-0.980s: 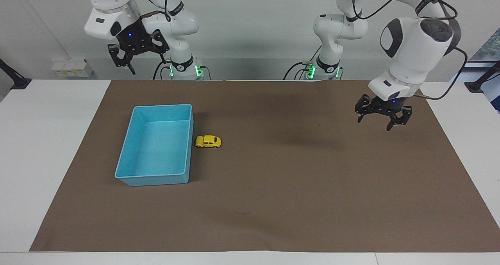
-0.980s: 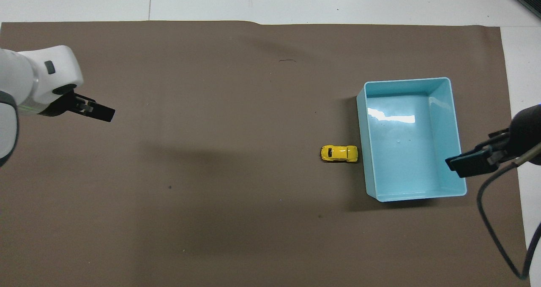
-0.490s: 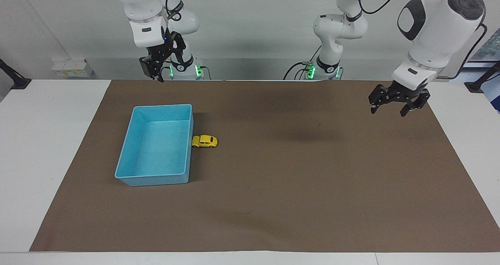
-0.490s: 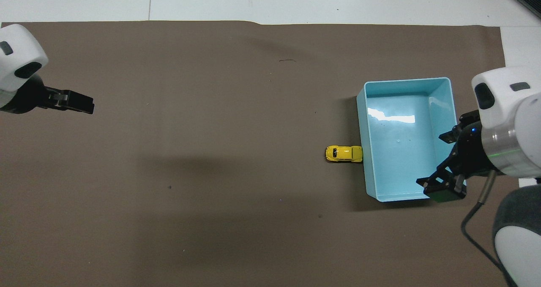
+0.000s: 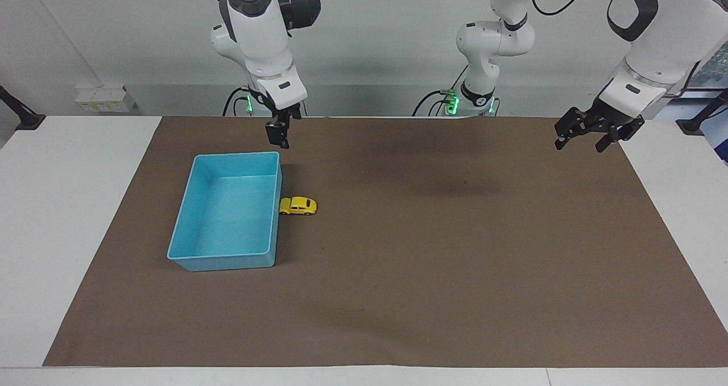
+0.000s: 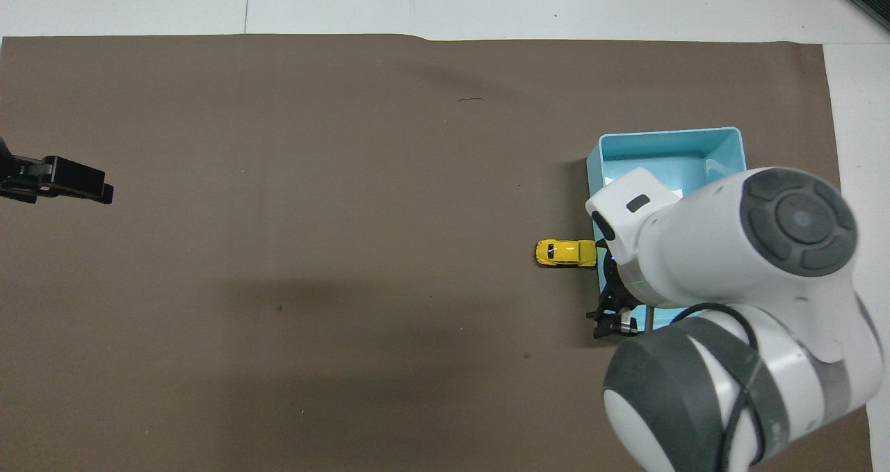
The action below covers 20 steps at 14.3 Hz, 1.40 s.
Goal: Wind up and store yellow beetle car
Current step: 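Grasp the yellow car beside the bin with the right gripper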
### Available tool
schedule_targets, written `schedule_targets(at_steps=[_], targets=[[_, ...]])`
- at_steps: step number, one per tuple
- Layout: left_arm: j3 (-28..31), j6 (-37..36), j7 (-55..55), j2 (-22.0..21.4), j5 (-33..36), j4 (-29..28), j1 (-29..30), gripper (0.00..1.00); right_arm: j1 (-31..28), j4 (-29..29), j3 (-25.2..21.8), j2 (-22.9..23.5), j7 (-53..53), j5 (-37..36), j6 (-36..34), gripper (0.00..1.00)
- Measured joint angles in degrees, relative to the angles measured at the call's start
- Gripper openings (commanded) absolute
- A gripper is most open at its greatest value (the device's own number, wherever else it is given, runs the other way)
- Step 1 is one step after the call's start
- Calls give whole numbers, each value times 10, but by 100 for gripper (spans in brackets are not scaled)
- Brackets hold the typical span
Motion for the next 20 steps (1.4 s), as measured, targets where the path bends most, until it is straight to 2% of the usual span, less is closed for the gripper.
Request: schedule_targets(at_steps=[4,9,14,17,18,19,20], targets=[[1,-18,-1,-1,4,0,1,100,9,-103,-1,4,-24,-1,117,100],[2,-27,-1,-11,25,0,9,100,7,-176,-5,16,-121,-3,244,100],[-10,-28,-1,-14,25,0,9,100,-29,-191,-7,71,-176,-14,340,100],[-7,-28,-1,-14,25,0,10,100,-29,-192,-6,114,-177,-15,393,98],[-5,-28,-1,-14,25,0,10,100,-29,-192,-5,126,-177,-15,408,88],[-4,-28,-1,-14,25,0,10,100,-28,-192,-4,135,-177,-15,418,69],[-3,-28,-1,-14,25,0,10,100,-28,-192,-4,141,-177,-15,425,17]])
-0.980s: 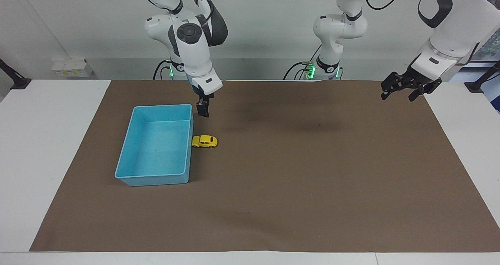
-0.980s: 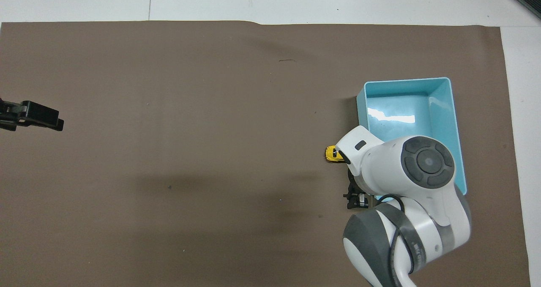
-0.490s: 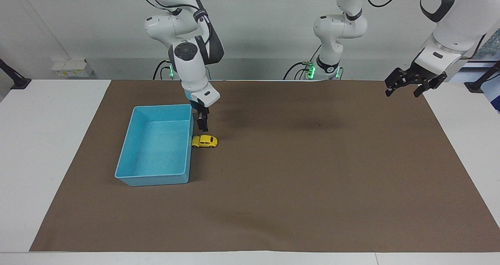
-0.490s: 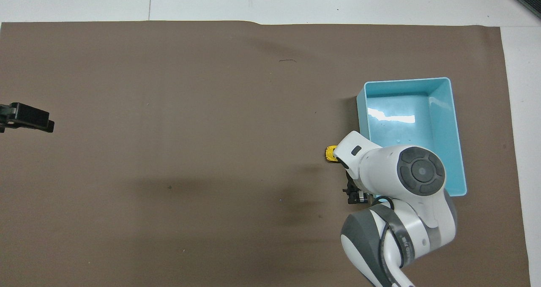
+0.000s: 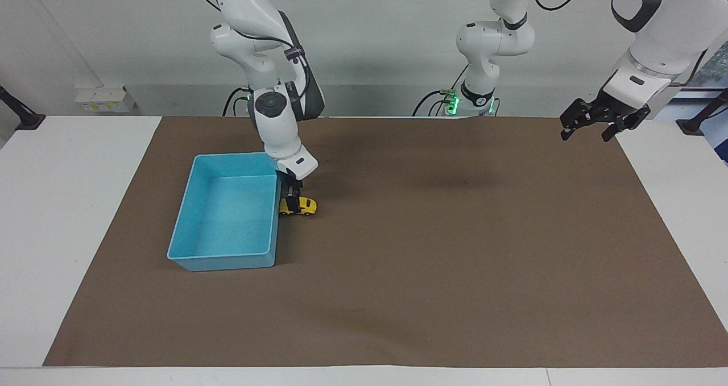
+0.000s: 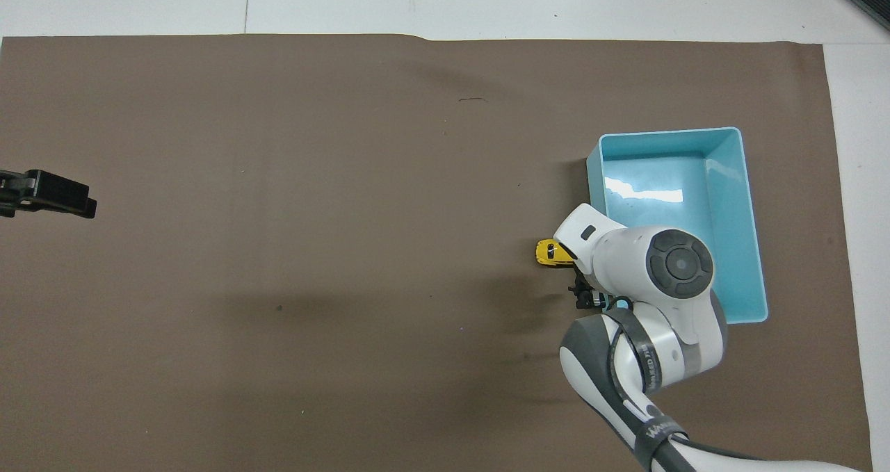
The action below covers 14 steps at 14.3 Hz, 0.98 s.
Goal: Wind up and store yellow beetle car
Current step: 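Grasp the yellow car beside the bin with the right gripper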
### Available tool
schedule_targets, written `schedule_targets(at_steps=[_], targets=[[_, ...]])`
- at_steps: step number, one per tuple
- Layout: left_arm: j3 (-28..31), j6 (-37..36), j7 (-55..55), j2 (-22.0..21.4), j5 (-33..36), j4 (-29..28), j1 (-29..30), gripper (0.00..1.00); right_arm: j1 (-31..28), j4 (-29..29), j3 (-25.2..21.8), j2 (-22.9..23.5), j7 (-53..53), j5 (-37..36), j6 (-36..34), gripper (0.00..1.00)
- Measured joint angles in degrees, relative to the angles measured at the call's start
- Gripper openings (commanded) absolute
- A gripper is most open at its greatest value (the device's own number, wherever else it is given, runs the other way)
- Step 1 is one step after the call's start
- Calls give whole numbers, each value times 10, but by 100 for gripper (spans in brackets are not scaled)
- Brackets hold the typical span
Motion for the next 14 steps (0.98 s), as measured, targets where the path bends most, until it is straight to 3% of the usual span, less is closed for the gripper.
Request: schedule_targets(at_steps=[1,7,14], targets=[[0,0,0,0,0,0,0,100,1,0,0,4,0,0,3,0],[0,0,0,0,0,0,0,100,6,24,1,6,0,0,-4,0],[0,0,0,0,0,0,0,100,4,147,9,-31,34,1,-203,0]])
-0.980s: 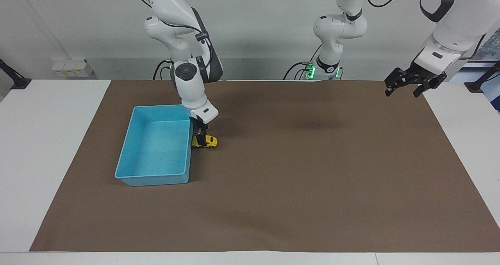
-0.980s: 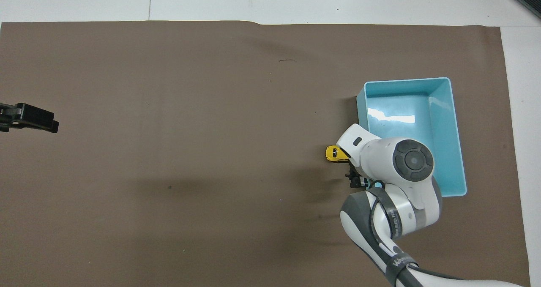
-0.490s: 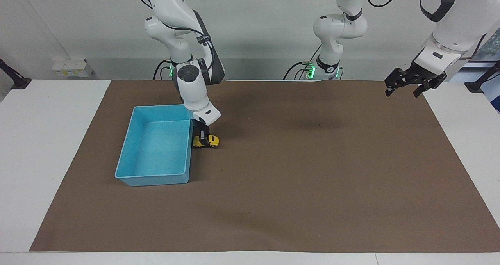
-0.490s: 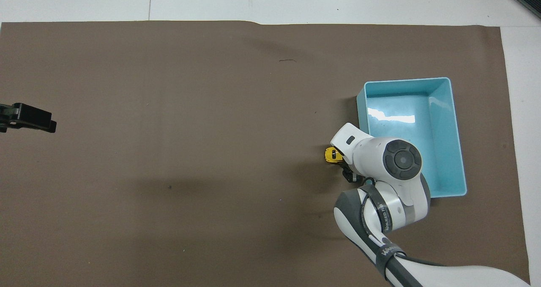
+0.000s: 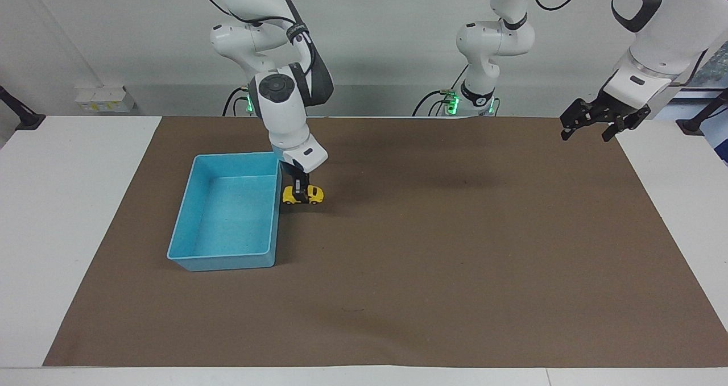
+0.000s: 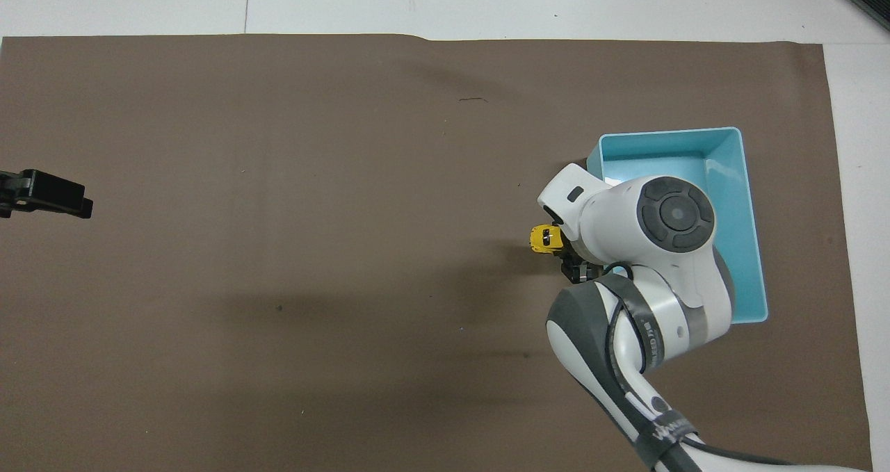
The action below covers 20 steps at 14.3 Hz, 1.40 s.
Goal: Wind up and store yellow beetle car
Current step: 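Grasp the yellow car beside the bin with the right gripper, then lift the car into the blue bin with the right gripper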
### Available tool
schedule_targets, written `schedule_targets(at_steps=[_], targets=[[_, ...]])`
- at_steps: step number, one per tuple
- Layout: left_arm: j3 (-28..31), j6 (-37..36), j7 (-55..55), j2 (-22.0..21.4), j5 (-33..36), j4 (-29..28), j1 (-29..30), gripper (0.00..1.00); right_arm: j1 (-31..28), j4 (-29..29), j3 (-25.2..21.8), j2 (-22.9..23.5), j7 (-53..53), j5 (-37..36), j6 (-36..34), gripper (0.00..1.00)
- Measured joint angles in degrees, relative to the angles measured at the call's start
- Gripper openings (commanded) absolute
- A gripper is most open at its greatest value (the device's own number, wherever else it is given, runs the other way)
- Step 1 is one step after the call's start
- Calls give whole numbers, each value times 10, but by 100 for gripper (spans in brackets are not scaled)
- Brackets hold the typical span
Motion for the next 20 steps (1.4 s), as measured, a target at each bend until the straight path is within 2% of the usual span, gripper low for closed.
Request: schedule_targets(at_steps=[3,7,10,13,17,20], targets=[[0,0,0,0,0,0,0,100,-11,32,-5,-15,-7,0,-61,0],[0,0,0,0,0,0,0,100,-85,34,-9,-13,-113,8,-80,0],[0,0,0,0,0,0,0,100,-119,25,-11,-13,-186,10,-85,0],[0,0,0,0,0,0,0,100,-134,-3,-12,-19,-221,8,-67,0],[0,0,0,0,0,0,0,100,-155,-52,-13,-24,-242,6,0,0],[0,0,0,0,0,0,0,100,-157,-65,-13,-24,-244,6,14,0]])
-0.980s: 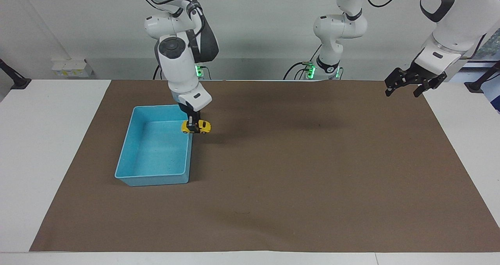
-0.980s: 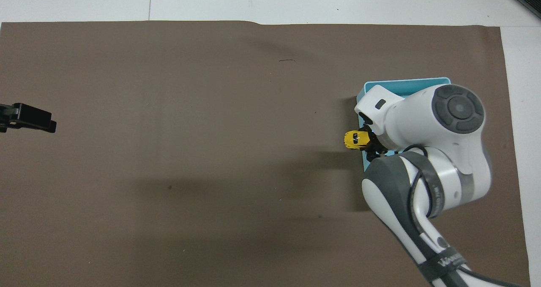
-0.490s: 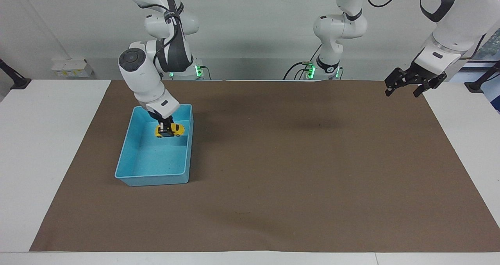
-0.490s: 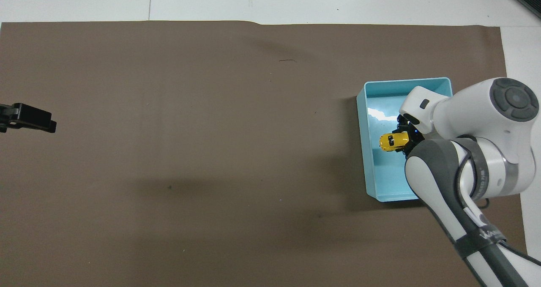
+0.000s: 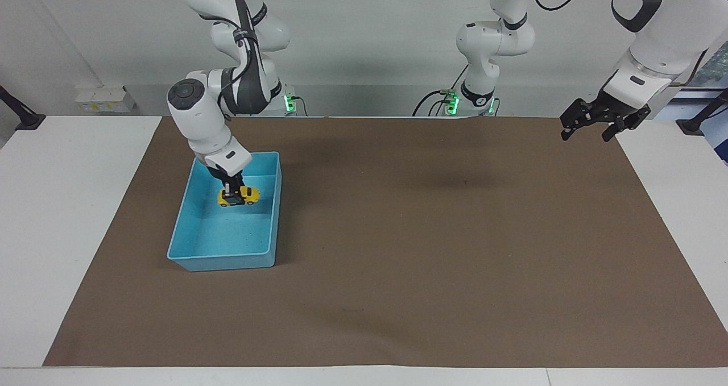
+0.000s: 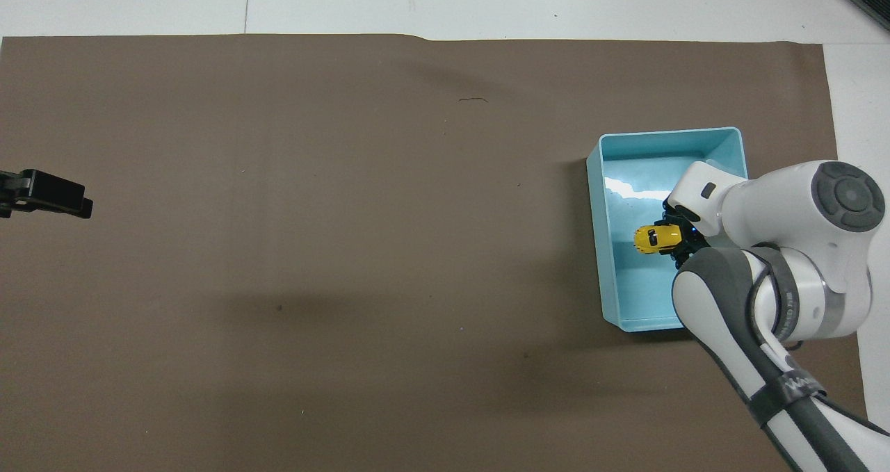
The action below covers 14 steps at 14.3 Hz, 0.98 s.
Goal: Wind up and store yellow beetle car
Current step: 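Lift the car into the blue bin with the right gripper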
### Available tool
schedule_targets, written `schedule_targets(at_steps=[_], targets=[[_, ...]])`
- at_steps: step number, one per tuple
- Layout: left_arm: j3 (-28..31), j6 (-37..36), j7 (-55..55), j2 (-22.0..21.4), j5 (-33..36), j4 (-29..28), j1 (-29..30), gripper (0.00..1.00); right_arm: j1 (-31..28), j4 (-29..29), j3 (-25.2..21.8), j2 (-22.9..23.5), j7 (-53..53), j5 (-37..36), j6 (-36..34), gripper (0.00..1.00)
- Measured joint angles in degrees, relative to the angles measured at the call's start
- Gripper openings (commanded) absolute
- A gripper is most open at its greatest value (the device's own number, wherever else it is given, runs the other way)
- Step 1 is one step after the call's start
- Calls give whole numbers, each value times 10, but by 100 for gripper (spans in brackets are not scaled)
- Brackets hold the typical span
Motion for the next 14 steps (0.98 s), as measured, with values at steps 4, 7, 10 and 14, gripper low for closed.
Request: schedule_targets(at_steps=[4,7,10,14], targets=[[0,0,0,0,0,0,0,100,0,-38,0,4,0,0,55,0],[0,0,0,0,0,0,0,100,-2,-65,0,16,0,0,97,0],[0,0,0,0,0,0,0,100,-2,-75,0,41,0,0,136,21],[0,0,0,0,0,0,0,100,-7,-76,0,48,0,0,142,100]])
